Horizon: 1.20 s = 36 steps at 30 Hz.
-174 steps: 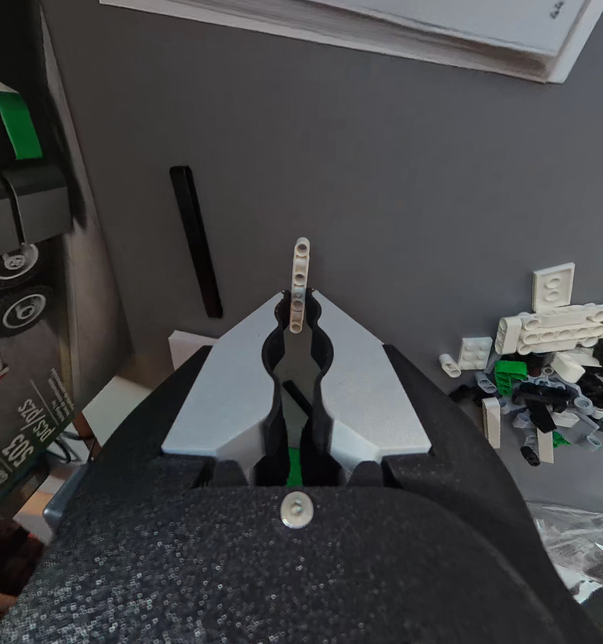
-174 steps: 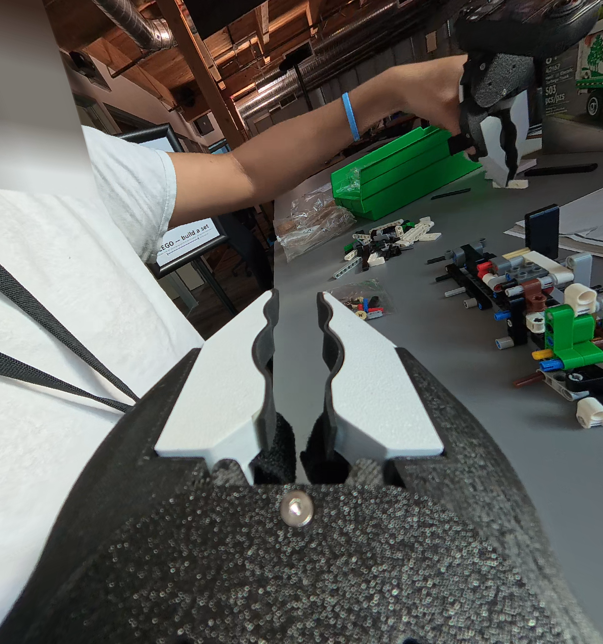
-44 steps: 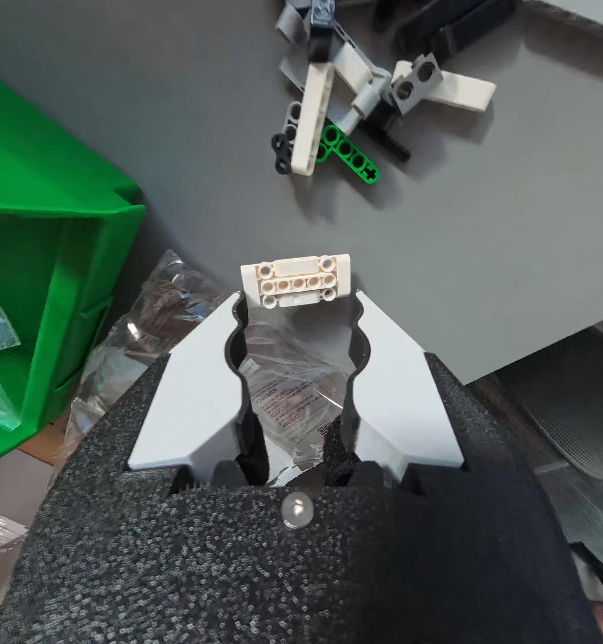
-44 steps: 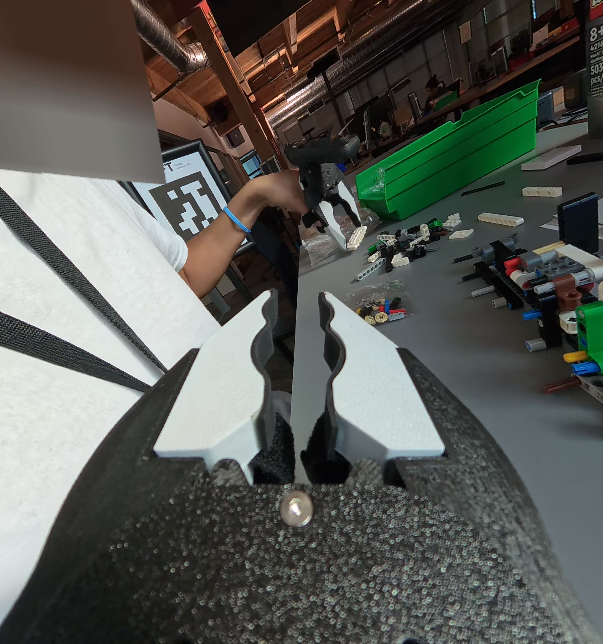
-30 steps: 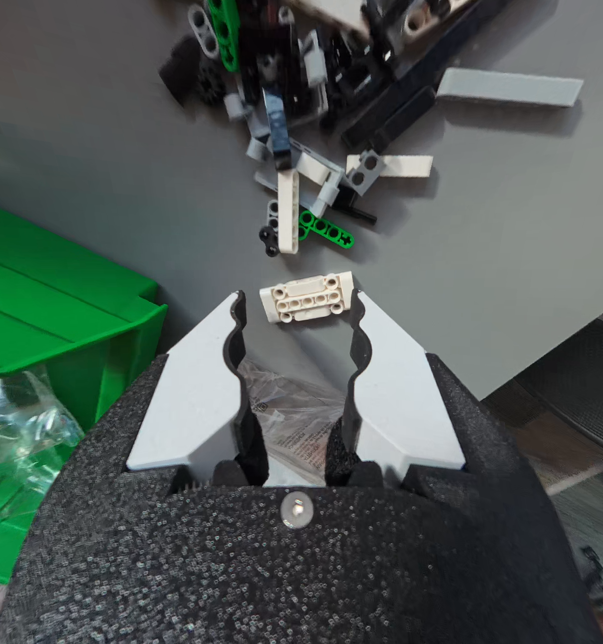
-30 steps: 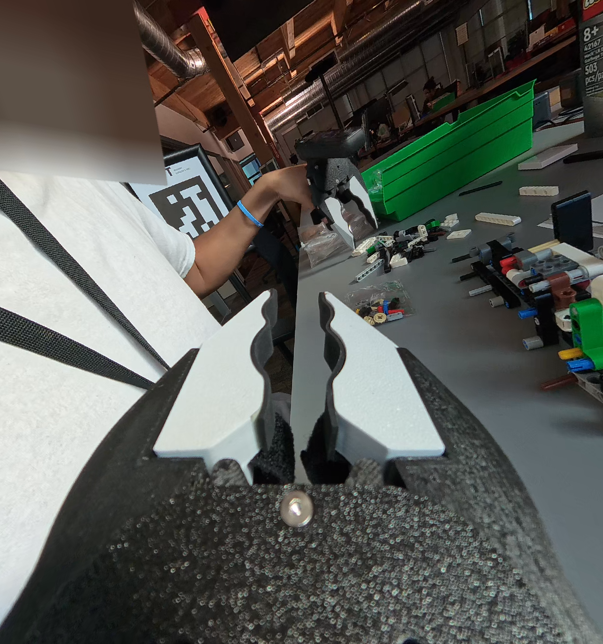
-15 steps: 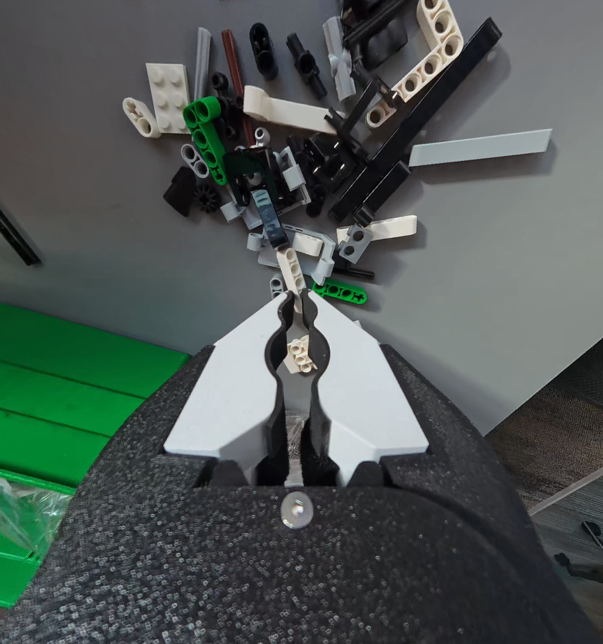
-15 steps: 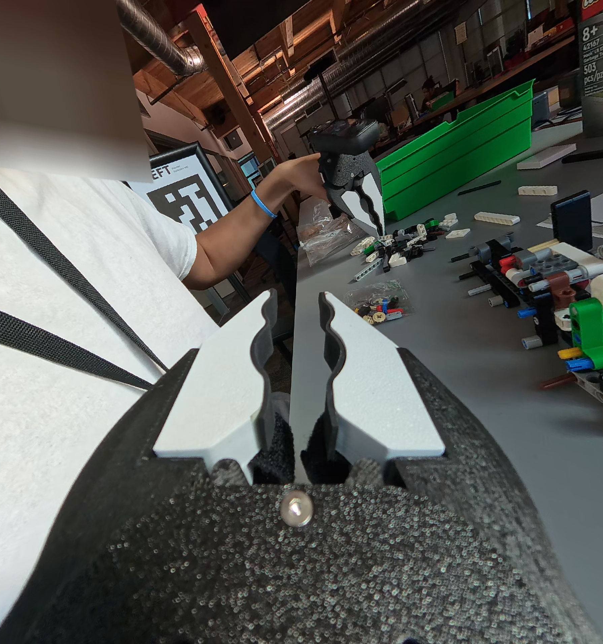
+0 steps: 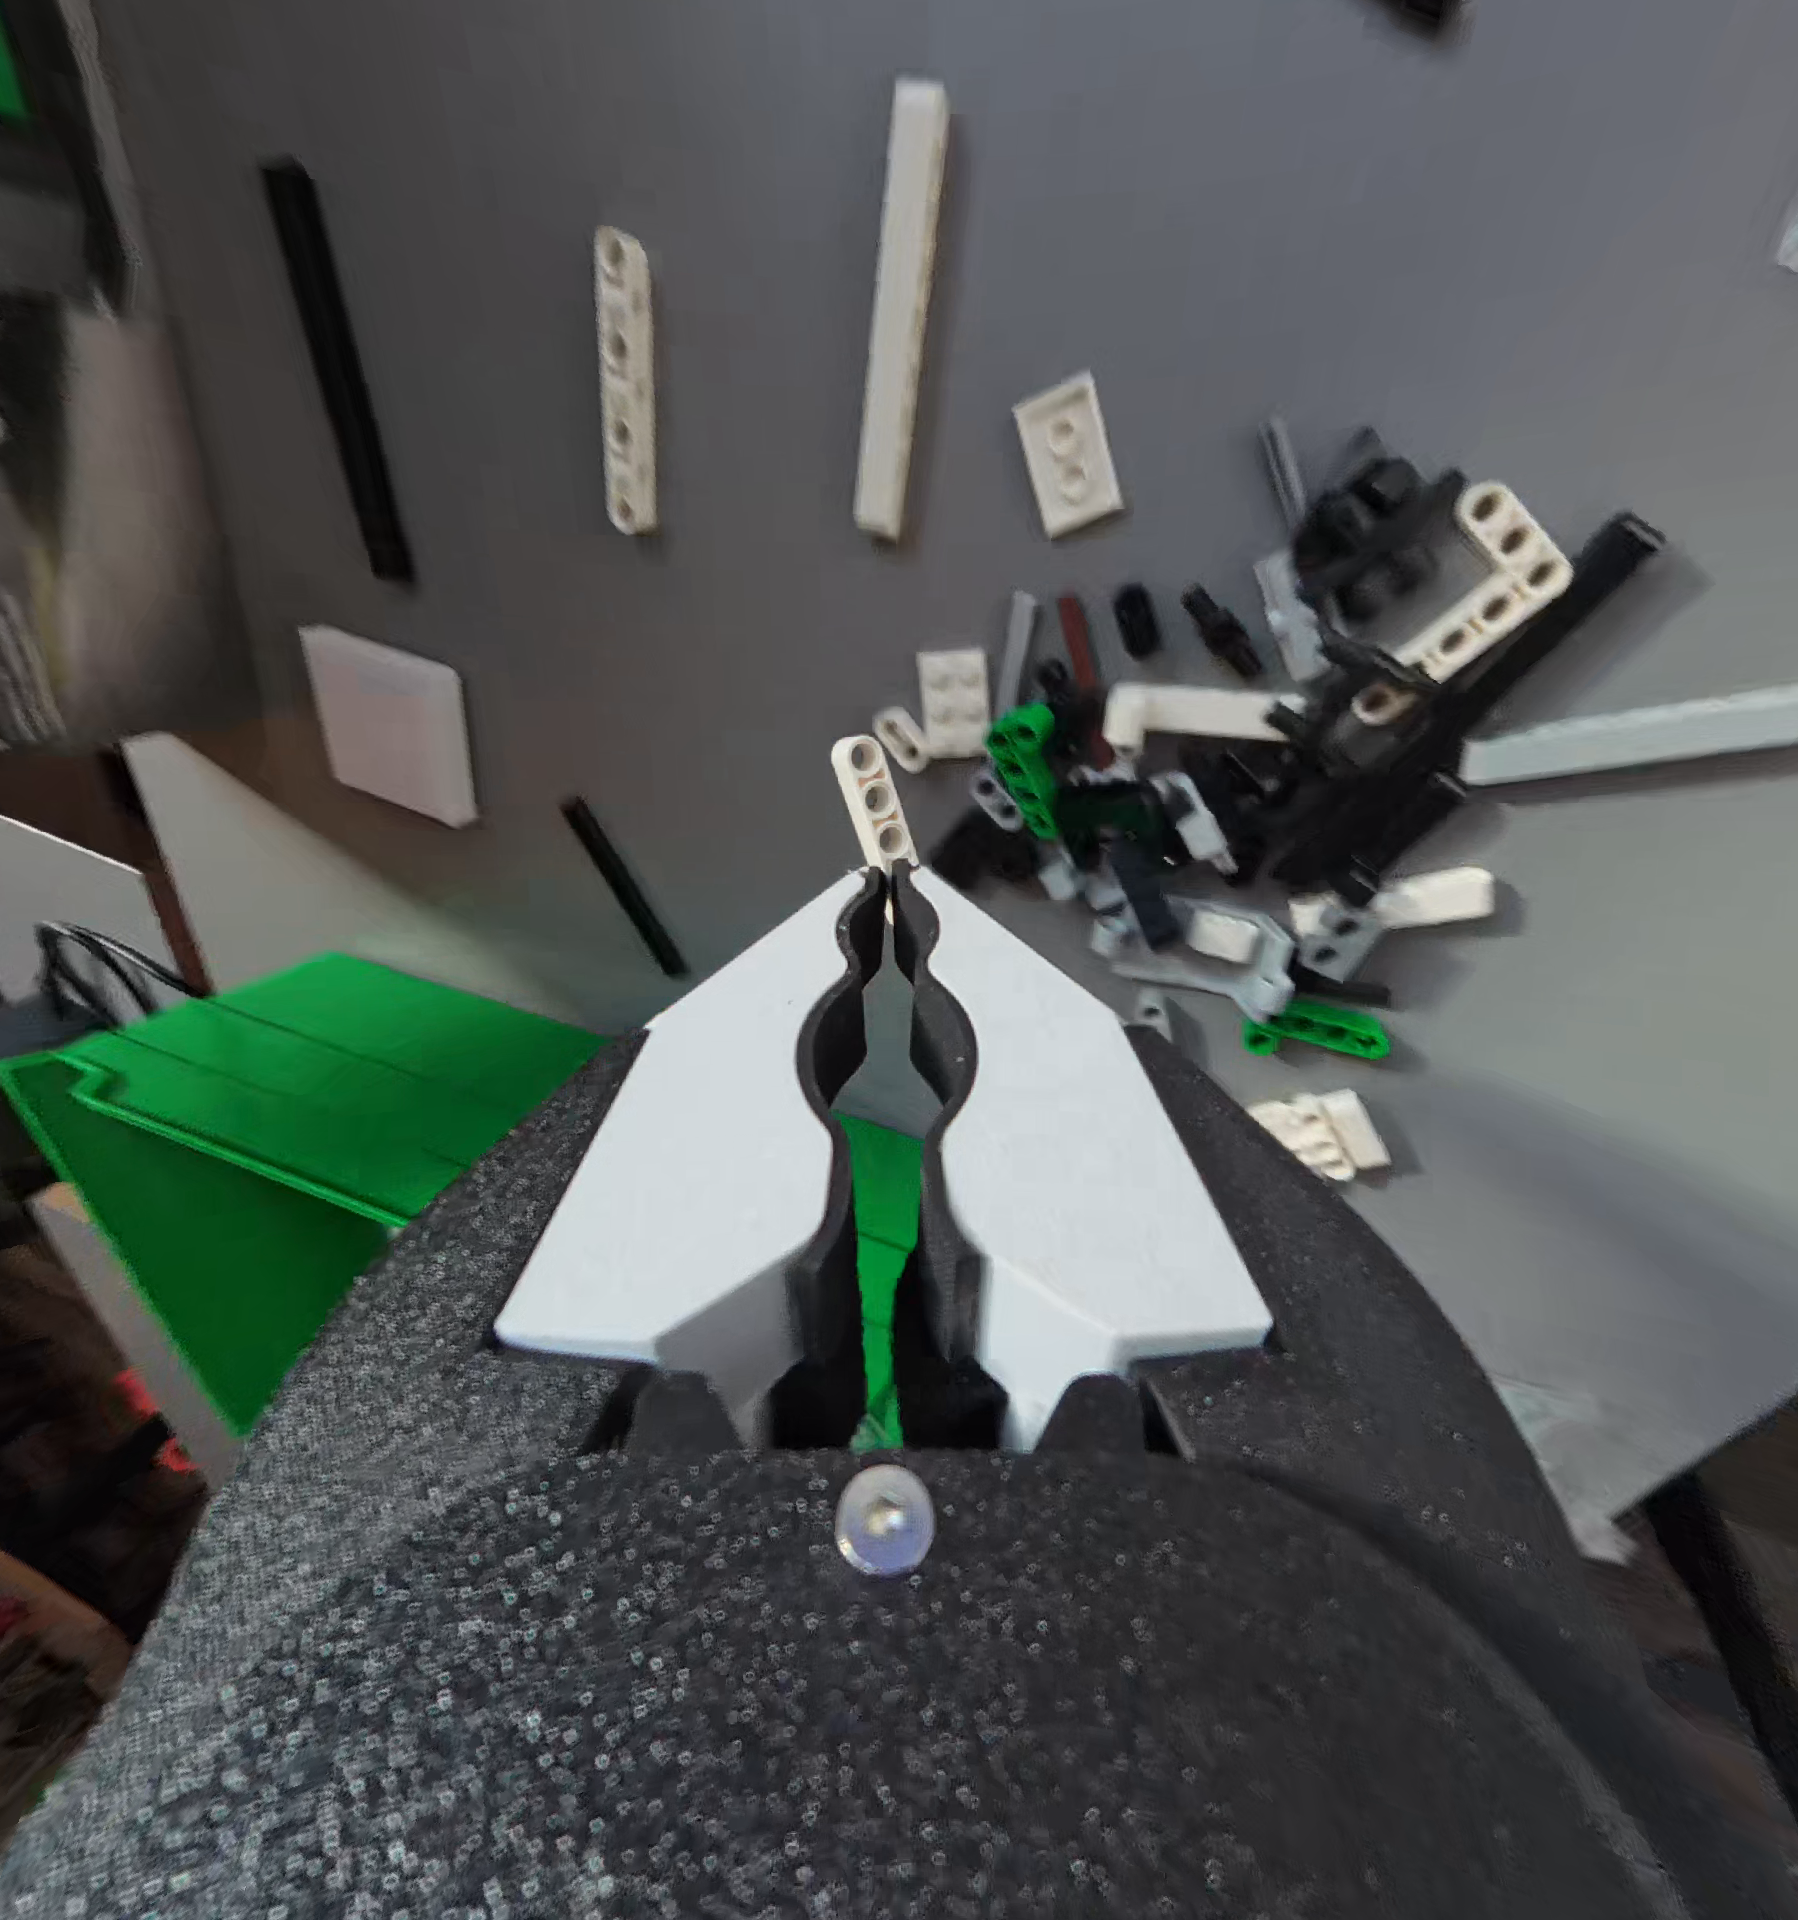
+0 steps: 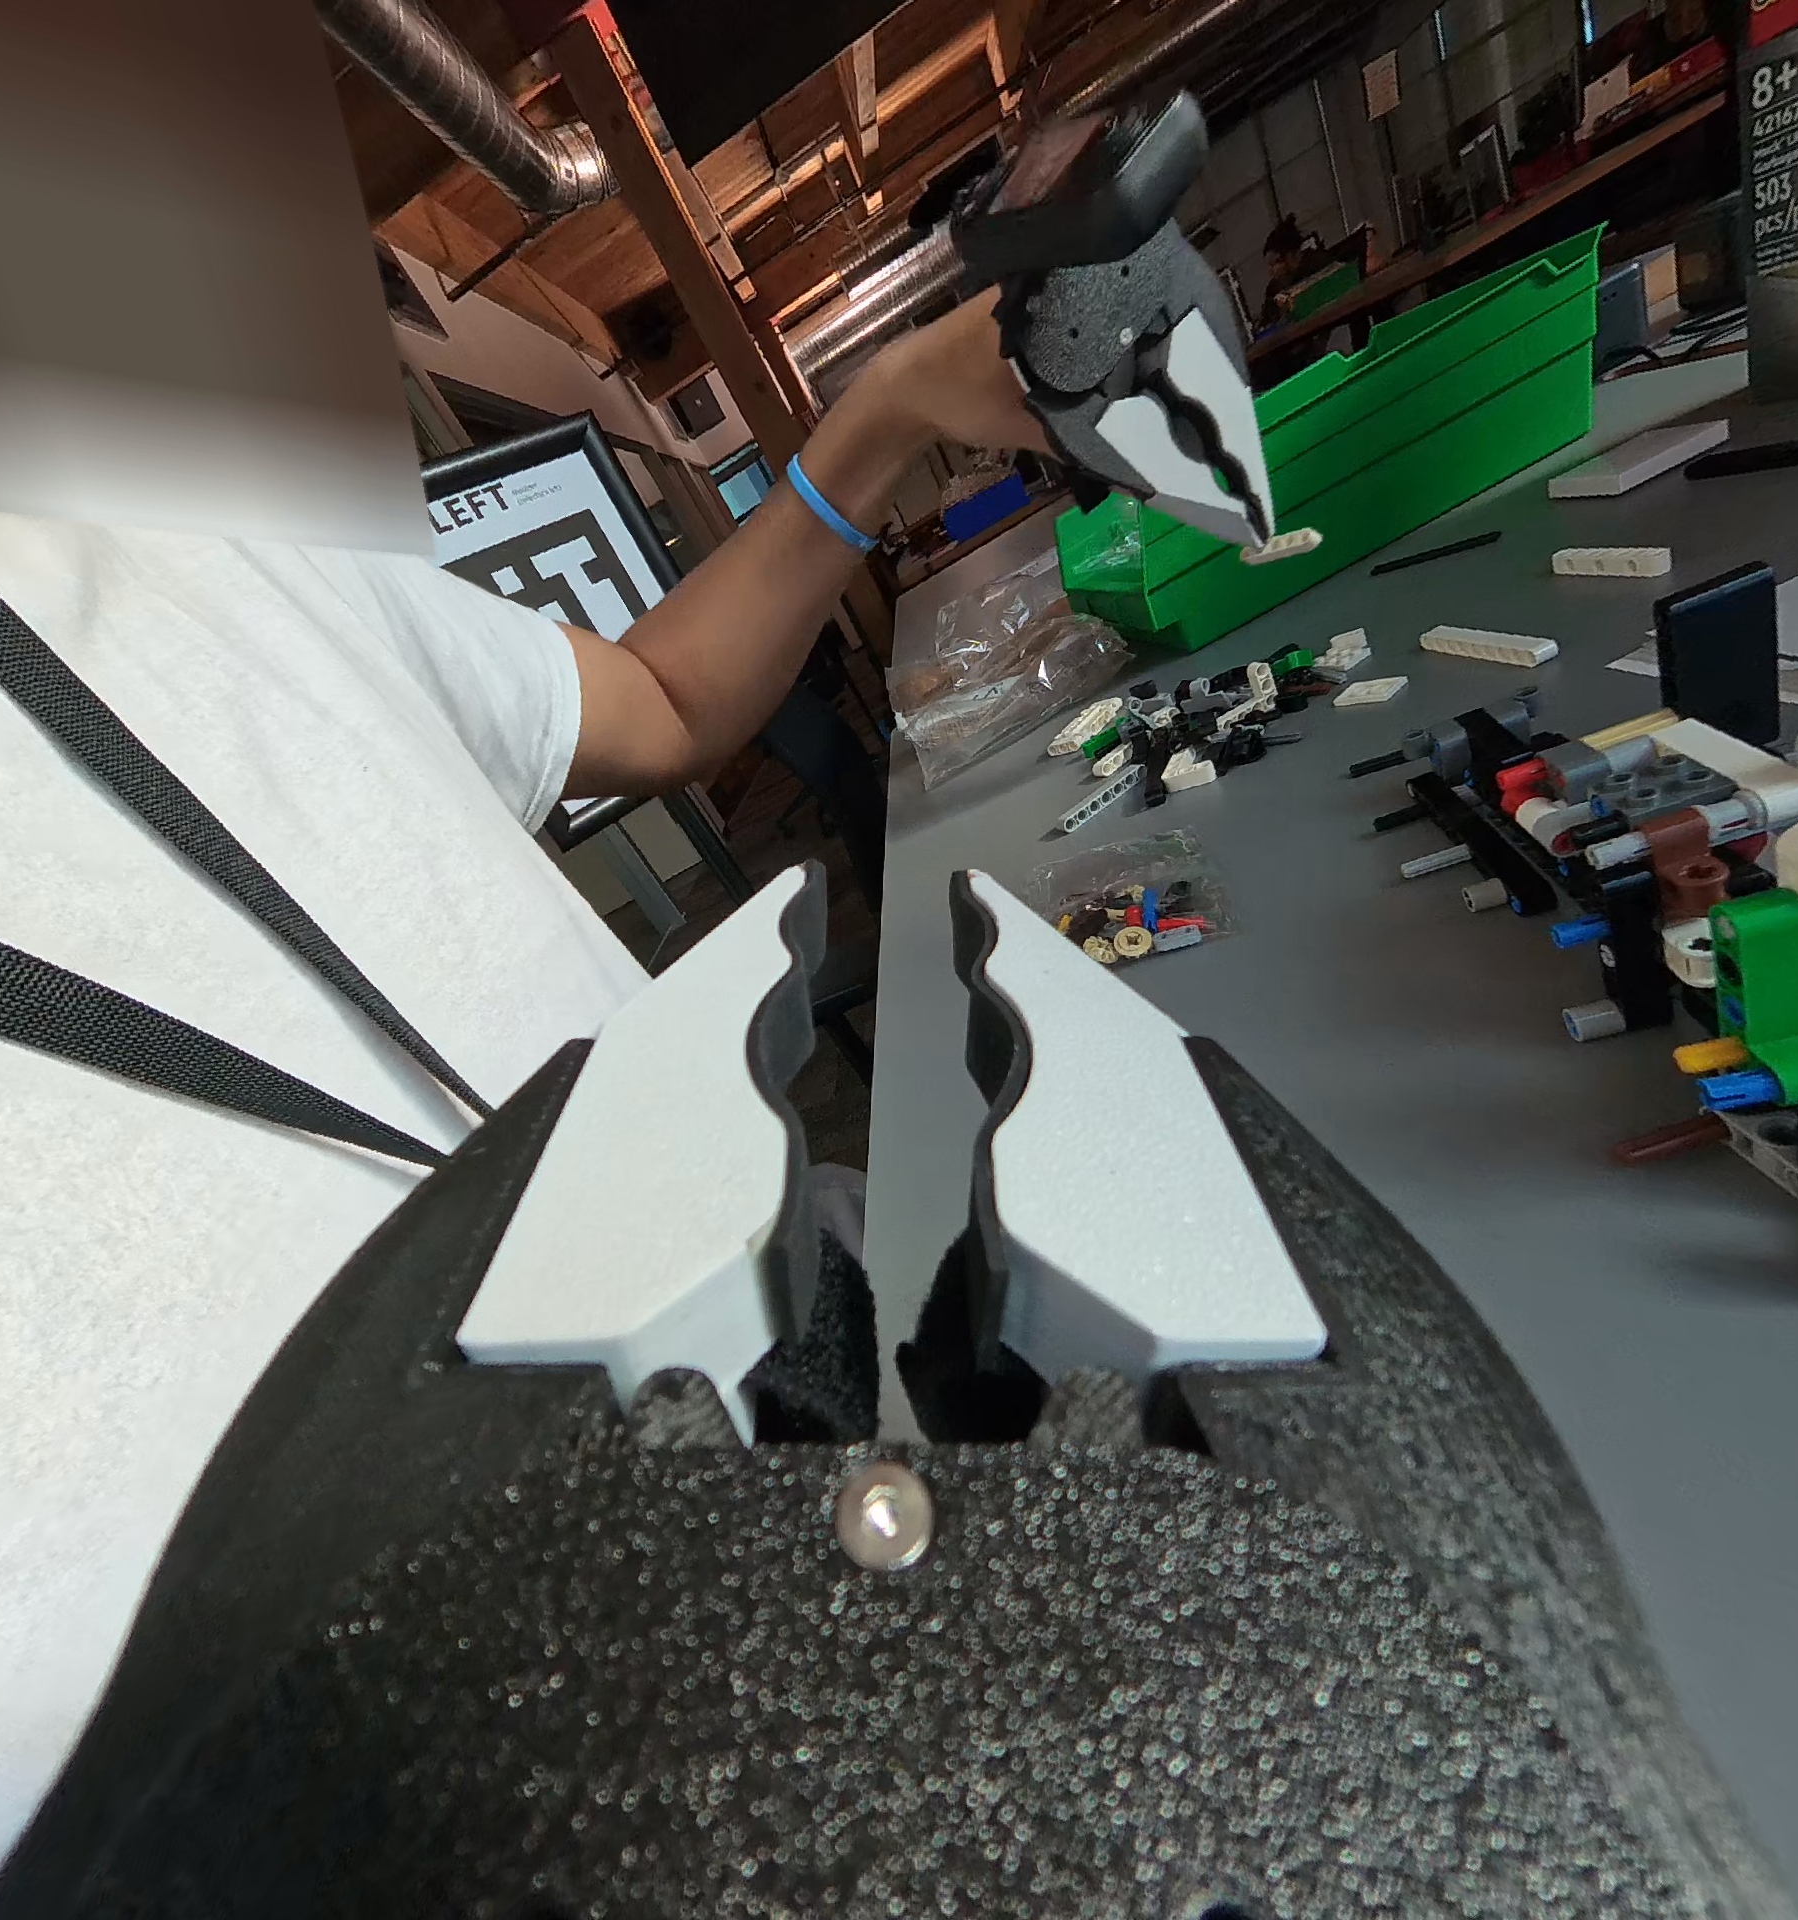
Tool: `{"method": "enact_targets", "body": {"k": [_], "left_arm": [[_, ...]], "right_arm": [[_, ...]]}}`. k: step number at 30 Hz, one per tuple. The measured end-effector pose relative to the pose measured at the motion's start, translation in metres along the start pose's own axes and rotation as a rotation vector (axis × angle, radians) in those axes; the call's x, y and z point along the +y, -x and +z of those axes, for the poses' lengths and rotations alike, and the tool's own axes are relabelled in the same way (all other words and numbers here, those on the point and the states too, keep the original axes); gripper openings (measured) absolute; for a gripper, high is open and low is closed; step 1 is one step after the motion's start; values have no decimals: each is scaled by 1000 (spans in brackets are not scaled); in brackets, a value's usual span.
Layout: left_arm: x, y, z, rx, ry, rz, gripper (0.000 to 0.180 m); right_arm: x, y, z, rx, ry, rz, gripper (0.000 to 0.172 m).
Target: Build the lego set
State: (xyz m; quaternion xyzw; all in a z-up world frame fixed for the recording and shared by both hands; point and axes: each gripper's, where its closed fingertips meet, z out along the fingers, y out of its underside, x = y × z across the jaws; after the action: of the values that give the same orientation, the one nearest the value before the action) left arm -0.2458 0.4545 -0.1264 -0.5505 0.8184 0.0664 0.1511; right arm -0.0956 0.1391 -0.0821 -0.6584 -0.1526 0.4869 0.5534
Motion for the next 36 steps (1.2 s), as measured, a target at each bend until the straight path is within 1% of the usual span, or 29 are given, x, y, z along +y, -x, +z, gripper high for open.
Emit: {"method": "enact_targets", "body": {"k": [1,3,5,8,10,14,18,22,28,29,31,34,36], "left_arm": [[-14,11,4,-15,3,46,0],[-44,29,15,-4,-11,121,0],[-63,42,31,47,-14,178,0],[-74,48,52,162,-3,222,0],[-76,51,61,204,12,238,0],[-73,52,72,238,52,271,0],[-71,51,80,218,78,302,0],[-75,44,79,242,36,298,0],[-71,39,73,238,37,314,0],[-69,39,69,235,34,303,2],[-63,37,60,228,37,253,14],[-42,23,46,281,65,167,14],[-26,10,44,342,86,106,15]], "right_arm": [[0,0,0,0,2,-1,22],[0,0,0,5,2,-4,22],[0,0,0,9,-2,-6,22],[-1,-1,-1,10,-6,-4,22],[-1,-1,-2,13,-12,-9,22],[-2,0,-2,13,-15,-9,22],[-1,0,-2,11,-11,-7,22],[-1,0,-2,9,-12,-6,22],[-1,0,-2,7,-11,-3,22],[-1,0,-2,6,-11,-2,22],[-1,0,-2,4,-13,0,22],[-1,0,-2,3,-13,1,22],[-1,1,-1,-1,-11,3,22]]}}
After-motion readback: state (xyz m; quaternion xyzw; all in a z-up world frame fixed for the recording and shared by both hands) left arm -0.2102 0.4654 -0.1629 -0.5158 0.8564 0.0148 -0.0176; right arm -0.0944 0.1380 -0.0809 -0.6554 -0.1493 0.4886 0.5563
